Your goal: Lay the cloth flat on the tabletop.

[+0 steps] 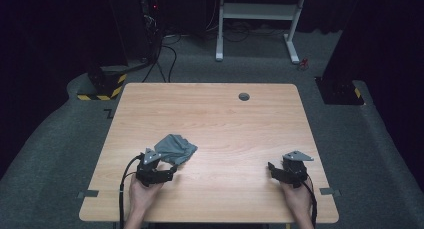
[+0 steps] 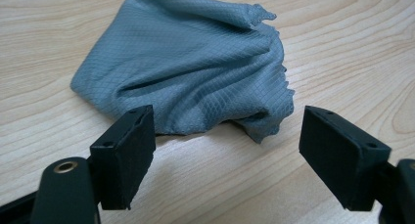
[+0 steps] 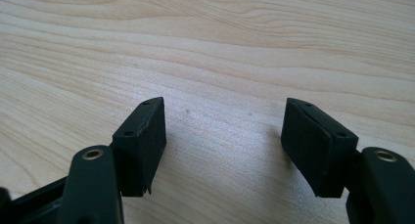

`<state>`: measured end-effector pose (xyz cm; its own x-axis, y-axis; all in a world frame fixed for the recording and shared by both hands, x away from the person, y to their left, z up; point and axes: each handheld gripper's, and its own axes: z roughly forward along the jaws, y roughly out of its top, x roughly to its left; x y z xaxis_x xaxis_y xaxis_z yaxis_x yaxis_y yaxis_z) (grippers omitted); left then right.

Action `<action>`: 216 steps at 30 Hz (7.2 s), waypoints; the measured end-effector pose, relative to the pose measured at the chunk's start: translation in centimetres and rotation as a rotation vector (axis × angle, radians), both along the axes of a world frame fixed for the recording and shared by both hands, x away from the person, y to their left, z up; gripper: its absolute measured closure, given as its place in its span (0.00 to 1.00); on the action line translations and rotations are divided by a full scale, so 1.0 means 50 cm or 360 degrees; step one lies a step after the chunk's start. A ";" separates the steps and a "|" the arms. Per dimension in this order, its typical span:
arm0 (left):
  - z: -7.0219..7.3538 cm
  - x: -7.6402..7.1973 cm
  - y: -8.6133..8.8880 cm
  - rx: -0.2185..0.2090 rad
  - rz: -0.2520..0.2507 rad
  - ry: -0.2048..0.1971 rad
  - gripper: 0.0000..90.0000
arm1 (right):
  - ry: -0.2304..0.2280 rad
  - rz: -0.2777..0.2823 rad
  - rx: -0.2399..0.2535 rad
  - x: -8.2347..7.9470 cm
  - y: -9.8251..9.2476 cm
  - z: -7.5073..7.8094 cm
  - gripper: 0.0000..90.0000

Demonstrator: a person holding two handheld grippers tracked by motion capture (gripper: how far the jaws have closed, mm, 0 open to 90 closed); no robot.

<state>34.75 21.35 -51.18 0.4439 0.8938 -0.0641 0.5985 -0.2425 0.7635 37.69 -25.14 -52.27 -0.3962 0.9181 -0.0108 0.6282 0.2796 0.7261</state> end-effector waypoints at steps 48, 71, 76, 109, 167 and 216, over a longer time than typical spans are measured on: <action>0.000 0.091 -0.054 0.0182 -0.0047 0.0015 0.89 | 0.0001 -0.0001 0.0001 0.000 0.000 0.000 0.37; 0.010 0.096 -0.181 0.0034 -0.0329 0.0005 0.91 | 0.0000 0.0001 -0.0001 0.000 0.000 0.000 0.37; 0.013 0.101 -0.219 0.0009 -0.0388 0.0007 0.91 | -0.0001 0.0001 -0.0001 0.000 0.000 0.000 0.37; 0.041 0.095 -0.353 0.0080 -0.0558 -0.0072 0.54 | -0.0001 0.0003 -0.0002 0.000 0.000 0.000 0.37; -0.005 0.098 -0.118 0.0138 -0.0230 0.0041 0.83 | -0.0026 0.0086 0.0002 0.001 0.007 0.001 0.56; 0.040 0.023 -0.118 0.0021 -0.0592 -0.0025 0.99 | -0.0010 0.0660 0.0092 0.109 0.251 0.081 1.00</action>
<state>35.88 15.46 -49.19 0.7392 0.6721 -0.0439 0.4558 -0.4512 0.7673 43.15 -12.61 -48.20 -0.7327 0.6798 0.0327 0.4665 0.4666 0.7514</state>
